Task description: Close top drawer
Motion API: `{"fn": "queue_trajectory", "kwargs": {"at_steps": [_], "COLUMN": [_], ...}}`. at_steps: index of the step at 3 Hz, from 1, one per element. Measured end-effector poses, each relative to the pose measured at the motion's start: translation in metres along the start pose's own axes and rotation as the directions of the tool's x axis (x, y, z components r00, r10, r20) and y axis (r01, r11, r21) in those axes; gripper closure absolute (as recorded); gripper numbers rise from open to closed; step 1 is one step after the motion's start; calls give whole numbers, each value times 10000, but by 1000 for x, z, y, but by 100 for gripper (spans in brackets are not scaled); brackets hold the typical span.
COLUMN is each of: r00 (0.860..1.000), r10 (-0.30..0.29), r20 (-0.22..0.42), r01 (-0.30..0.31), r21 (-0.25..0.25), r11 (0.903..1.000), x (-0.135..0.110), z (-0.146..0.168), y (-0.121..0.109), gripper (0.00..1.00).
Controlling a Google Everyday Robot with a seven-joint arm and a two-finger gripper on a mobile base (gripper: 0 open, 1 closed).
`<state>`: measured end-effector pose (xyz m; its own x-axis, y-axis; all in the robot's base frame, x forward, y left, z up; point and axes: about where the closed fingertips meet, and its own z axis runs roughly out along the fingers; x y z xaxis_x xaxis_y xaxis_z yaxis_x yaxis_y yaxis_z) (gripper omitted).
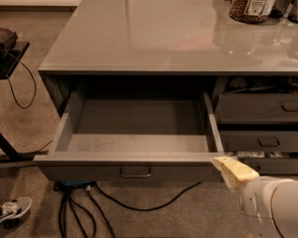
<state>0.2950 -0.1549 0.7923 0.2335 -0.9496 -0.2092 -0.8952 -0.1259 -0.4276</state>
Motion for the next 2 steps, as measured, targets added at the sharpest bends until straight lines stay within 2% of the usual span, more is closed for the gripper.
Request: {"fn": "queue_trajectory", "kwargs": {"at_steps": [1, 2], "r00": [9987, 9971], "r10": [278, -450], "r20": [-419, -619], "r01": [-280, 418], "r21": [-61, -527], "r11": [9996, 9977], "x": [5, -10], "z": [4, 35], "y": [-7, -41], "gripper": [0, 0]}}
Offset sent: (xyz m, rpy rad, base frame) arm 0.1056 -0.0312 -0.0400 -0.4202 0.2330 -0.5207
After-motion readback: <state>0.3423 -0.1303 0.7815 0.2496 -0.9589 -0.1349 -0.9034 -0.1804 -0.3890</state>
